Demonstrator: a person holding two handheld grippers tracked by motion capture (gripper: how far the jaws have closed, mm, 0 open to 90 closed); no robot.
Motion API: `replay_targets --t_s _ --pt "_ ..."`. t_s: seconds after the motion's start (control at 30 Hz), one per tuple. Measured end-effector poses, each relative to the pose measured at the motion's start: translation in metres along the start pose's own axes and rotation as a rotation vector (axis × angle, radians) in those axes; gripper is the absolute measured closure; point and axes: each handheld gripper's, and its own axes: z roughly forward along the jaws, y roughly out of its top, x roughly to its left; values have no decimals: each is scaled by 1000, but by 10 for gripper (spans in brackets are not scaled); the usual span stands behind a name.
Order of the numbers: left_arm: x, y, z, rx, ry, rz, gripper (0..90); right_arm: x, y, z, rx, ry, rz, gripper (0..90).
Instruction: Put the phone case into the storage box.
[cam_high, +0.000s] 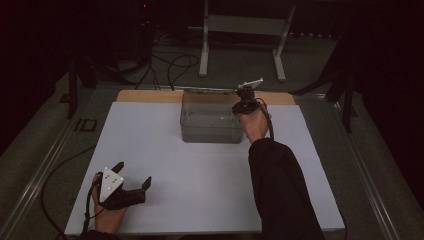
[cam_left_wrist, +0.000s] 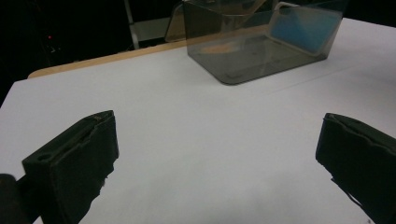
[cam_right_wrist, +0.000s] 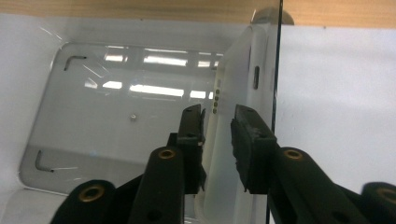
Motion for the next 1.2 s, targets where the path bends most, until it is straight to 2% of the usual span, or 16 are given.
replay_targets --t_s 0.23,0.27,0.4,0.5,0.53,0.6,0.63,0.7,0.73,0.77,0.87,0.97,1.07,1.1,1.17,1.2 --pt "0 0 0 -1 -1 0 4 1 0 -9 -53 4 -38 710" --pt "0 0 0 -1 0 1 4 2 0 -11 -70 4 -51 675" --pt "0 0 0 2 -2 6 4 3 -1 -16 -94 -13 -64 632" --pt "0 0 0 2 -2 6 4 3 -1 -17 -109 -3 -71 613" --pt "0 0 1 3 -2 6 4 3 -2 -19 -124 26 -77 565" --pt "0 0 1 3 -2 6 4 3 -3 -19 -139 33 -94 533" --pt "0 0 1 3 -2 7 4 4 -5 -20 -160 21 -118 485" --pt "0 0 1 3 -1 6 4 5 -7 -21 -181 28 -133 415" --pt "0 0 1 3 -1 6 4 5 -7 -21 -181 28 -133 415" --pt "0 0 1 3 -2 6 4 5 -9 -21 -198 35 -133 371" --pt "-1 0 1 3 -2 6 4 5 -11 -22 -202 25 -133 300" --pt "-1 0 1 3 -1 7 4 6 -14 -24 -210 7 -151 237" --pt "-1 0 1 3 -2 7 4 7 -15 -25 -217 10 -156 228" --pt "0 0 1 4 -1 7 4 7 -16 -27 -224 26 -165 178" --pt "0 0 1 4 -1 7 4 6 -16 -28 -226 60 -156 163" --pt "0 0 0 3 -1 7 4 6 -16 -28 -226 60 -156 163"
